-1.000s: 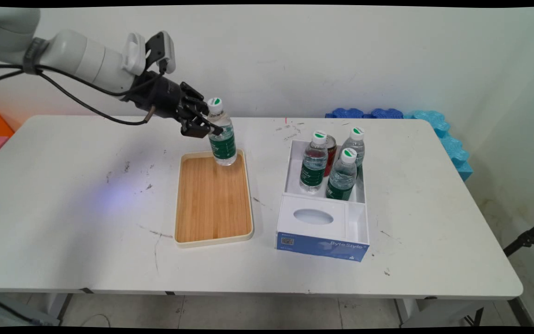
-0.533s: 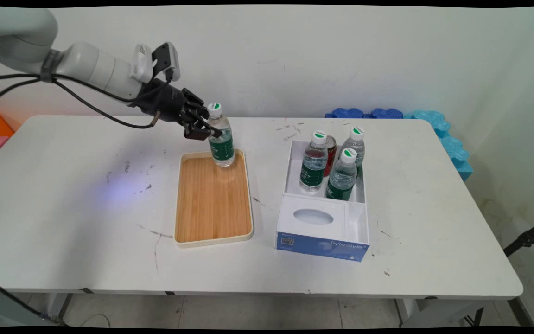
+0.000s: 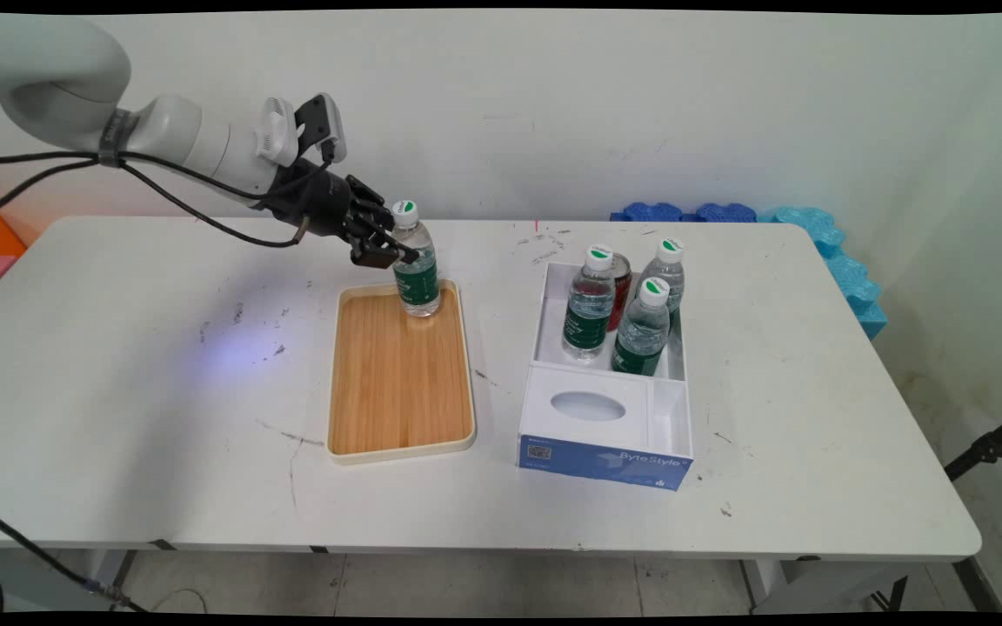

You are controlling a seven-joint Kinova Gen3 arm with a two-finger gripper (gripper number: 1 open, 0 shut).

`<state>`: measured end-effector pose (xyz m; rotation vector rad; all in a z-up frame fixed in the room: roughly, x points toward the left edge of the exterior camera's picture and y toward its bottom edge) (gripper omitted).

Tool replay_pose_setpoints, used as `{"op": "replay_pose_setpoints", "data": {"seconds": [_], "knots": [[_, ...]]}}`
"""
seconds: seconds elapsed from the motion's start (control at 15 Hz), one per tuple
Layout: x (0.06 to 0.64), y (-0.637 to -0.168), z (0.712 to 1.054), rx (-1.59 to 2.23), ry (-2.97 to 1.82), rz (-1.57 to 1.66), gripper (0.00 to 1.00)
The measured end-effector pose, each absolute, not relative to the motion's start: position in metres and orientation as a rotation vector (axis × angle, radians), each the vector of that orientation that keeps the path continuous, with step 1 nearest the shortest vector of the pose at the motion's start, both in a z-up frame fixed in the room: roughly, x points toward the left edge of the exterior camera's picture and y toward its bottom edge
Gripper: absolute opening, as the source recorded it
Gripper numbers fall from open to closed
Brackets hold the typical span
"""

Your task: Place the picked object on the tray

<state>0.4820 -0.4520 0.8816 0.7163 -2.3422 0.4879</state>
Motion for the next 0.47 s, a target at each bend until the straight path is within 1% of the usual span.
{"op": "replay_pose_setpoints", "data": {"seconds": [0.2, 0.27, 0.47], "knots": [[0.4836, -0.454, 0.8773, 0.731, -2.34, 0.488, 0.0], [0.4842, -0.454, 0.8761, 0.736, -2.339, 0.487, 1.0], [0.4857, -0.4528, 0.8737, 0.742, -2.339, 0.483, 1.0]]}}
